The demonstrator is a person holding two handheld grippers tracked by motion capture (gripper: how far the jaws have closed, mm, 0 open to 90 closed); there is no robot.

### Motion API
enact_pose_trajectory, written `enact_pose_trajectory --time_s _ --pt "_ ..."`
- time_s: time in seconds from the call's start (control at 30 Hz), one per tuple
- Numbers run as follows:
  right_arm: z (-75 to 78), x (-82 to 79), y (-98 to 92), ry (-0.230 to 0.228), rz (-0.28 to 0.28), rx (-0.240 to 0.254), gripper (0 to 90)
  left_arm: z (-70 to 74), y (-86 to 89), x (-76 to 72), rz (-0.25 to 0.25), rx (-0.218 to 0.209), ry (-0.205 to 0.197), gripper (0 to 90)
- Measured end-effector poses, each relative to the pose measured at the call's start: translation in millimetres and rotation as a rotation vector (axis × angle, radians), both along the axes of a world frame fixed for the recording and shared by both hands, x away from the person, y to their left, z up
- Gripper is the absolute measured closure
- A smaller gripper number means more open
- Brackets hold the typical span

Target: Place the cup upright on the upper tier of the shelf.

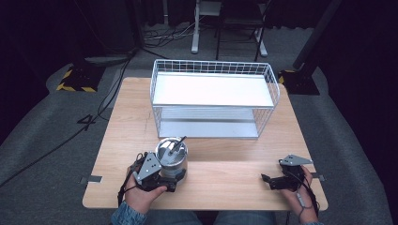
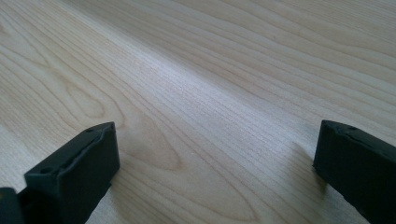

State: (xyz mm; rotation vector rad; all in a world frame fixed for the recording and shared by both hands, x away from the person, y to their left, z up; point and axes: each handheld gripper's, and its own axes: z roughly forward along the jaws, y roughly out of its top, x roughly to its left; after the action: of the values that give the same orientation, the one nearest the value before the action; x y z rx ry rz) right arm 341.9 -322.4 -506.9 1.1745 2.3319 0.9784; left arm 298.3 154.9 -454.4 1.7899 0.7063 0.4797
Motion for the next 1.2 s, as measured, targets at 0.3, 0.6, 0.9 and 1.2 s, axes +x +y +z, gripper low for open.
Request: enact_pose_trajectory --time_s 0.3,0.6,0.9,1.2 --pt "0.0 0.0 0.0 0.000 -0.001 -0.001 0.5 35.2 2.4 8.4 0.005 -0.016 0.011 3.8" --pt "0.0 0.6 0.9 0.000 -0.011 0.001 0.5 69.2 3.3 27.8 0.016 -0.010 0.016 3.8" --pt "0.0 1.1 1.4 -0.001 -0.015 -0.002 0.4 104.4 -4.6 47.1 0.021 -0.038 0.022 3.8" --pt "0.0 1.1 1.4 -0.001 -0.015 -0.002 0.4 132.0 -15.5 62.6 0.024 -0.045 0.027 3.8"
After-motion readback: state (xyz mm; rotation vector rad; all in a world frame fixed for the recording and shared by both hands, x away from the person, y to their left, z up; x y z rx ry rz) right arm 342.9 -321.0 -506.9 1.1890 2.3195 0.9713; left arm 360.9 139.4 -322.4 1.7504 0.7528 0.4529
